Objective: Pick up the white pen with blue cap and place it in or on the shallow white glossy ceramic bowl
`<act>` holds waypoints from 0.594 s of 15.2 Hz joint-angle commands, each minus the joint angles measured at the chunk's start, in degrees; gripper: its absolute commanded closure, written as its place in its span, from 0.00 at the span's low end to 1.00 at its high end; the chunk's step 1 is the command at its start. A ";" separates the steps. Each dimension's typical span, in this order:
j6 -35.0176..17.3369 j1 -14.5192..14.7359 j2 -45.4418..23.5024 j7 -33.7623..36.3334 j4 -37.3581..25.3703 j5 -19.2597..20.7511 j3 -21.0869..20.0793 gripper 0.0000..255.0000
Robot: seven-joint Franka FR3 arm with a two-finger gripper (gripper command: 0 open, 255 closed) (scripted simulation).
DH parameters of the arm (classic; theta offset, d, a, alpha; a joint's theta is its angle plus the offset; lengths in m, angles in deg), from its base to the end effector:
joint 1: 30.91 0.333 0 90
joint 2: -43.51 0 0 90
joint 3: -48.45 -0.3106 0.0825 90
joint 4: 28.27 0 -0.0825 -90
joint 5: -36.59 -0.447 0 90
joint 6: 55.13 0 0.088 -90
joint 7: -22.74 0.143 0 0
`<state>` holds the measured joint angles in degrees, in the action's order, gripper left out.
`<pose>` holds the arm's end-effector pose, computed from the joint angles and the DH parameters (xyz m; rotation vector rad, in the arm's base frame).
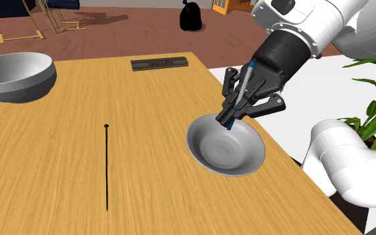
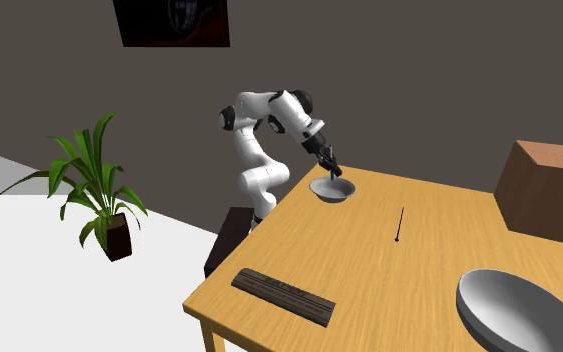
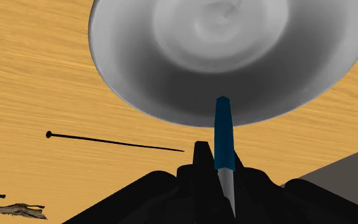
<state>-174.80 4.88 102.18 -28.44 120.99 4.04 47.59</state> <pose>0.2725 0.2574 0.5727 -1.9865 -1.6265 -0.7529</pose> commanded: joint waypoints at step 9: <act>-3.35 0.51 1.61 -1.32 5.05 -1.39 -0.75 1.00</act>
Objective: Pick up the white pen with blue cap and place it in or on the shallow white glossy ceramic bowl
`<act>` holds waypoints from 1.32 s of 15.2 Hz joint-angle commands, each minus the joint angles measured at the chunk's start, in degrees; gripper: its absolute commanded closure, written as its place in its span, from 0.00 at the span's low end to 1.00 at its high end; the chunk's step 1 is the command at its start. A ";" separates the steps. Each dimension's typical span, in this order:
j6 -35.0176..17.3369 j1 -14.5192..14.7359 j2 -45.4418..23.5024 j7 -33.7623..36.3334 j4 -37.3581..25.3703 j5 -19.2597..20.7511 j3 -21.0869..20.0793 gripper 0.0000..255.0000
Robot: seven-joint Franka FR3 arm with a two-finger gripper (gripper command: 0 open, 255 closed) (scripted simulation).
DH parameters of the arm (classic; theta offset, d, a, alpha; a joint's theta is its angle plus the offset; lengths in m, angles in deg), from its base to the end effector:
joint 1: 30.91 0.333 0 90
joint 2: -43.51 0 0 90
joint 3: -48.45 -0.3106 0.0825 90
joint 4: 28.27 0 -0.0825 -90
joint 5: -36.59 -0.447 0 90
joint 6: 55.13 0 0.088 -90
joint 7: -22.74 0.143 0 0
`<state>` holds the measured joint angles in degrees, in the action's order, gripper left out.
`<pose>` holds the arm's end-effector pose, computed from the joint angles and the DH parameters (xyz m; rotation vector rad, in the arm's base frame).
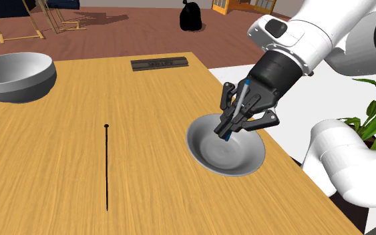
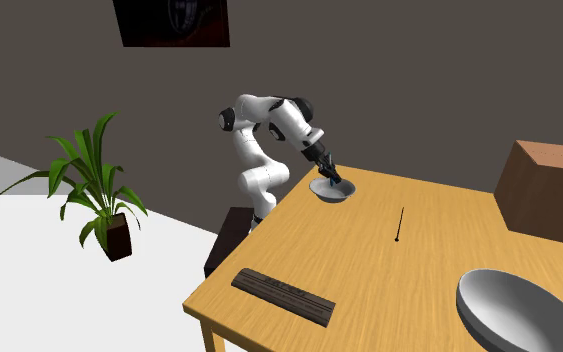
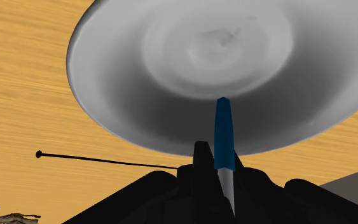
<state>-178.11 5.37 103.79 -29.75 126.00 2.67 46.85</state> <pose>0.2679 0.2591 0.5385 -1.9877 -1.6255 -0.7531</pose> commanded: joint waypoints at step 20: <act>8.21 -1.86 3.45 1.22 -4.07 3.64 3.43 0.00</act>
<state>-169.93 3.52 107.22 -28.54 121.93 6.30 50.28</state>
